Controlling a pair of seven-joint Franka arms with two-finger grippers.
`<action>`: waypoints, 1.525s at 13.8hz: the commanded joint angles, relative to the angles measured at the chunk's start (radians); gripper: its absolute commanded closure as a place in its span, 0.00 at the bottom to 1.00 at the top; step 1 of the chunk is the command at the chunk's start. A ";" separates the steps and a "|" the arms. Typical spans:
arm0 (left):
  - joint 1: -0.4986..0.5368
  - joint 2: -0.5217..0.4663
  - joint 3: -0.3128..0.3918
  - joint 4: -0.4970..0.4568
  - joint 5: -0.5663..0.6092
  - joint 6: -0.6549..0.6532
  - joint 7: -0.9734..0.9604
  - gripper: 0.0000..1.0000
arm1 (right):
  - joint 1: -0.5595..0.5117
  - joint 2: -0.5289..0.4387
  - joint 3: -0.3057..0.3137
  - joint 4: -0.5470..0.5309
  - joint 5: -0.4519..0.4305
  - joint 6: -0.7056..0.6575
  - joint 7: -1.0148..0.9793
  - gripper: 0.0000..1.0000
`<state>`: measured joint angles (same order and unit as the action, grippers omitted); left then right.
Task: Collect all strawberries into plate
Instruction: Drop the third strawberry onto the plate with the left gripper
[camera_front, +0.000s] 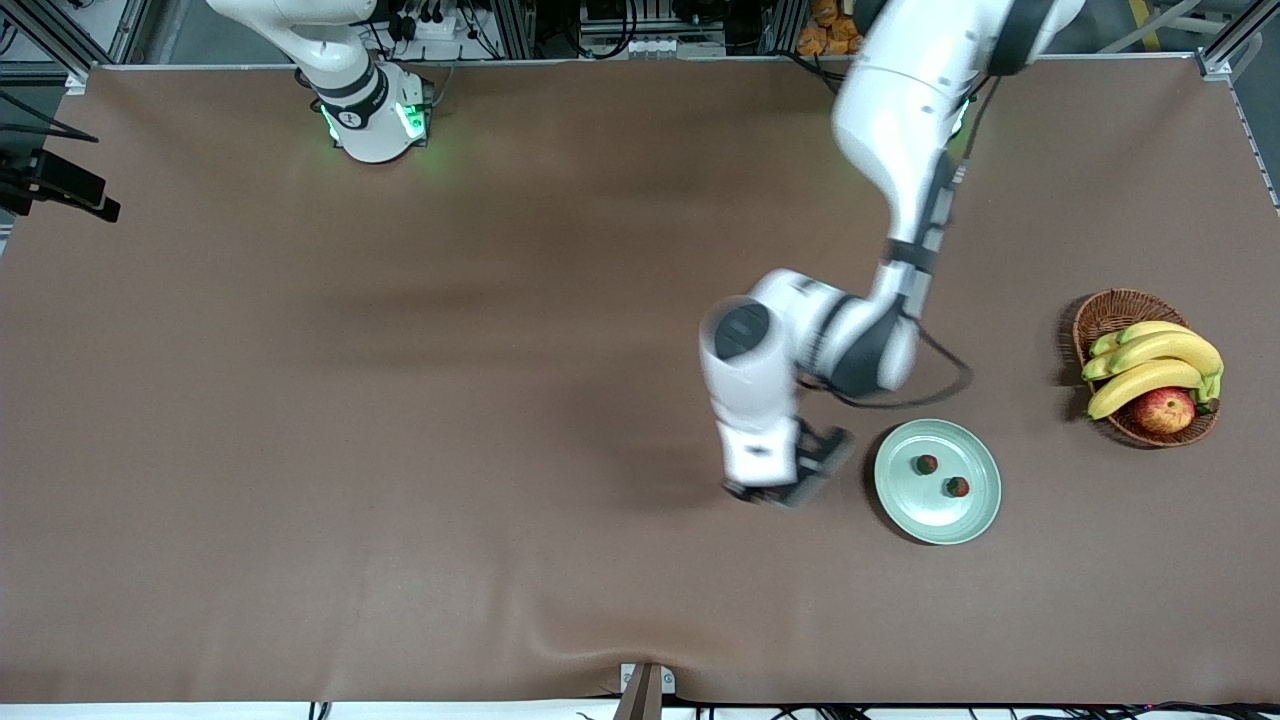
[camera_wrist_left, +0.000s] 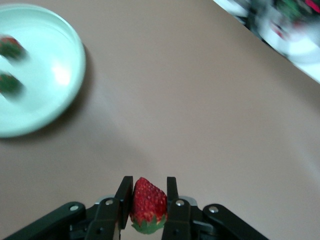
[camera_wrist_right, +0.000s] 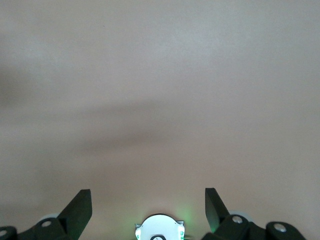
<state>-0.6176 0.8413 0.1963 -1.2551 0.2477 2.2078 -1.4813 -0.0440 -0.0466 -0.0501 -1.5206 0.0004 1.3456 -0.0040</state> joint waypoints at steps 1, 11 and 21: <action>0.119 -0.010 -0.014 -0.035 -0.012 -0.026 -0.048 1.00 | 0.012 -0.006 -0.001 0.008 -0.017 0.000 0.015 0.00; 0.262 0.016 -0.026 -0.116 -0.041 -0.056 -0.043 1.00 | 0.001 -0.006 -0.007 0.011 -0.010 -0.012 0.013 0.00; 0.312 -0.094 -0.038 -0.130 -0.073 -0.111 0.169 0.00 | -0.004 -0.002 -0.011 0.010 0.004 -0.046 0.027 0.00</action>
<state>-0.3284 0.8220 0.1703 -1.3667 0.2182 2.1501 -1.4238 -0.0422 -0.0459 -0.0635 -1.5143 0.0006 1.3099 0.0059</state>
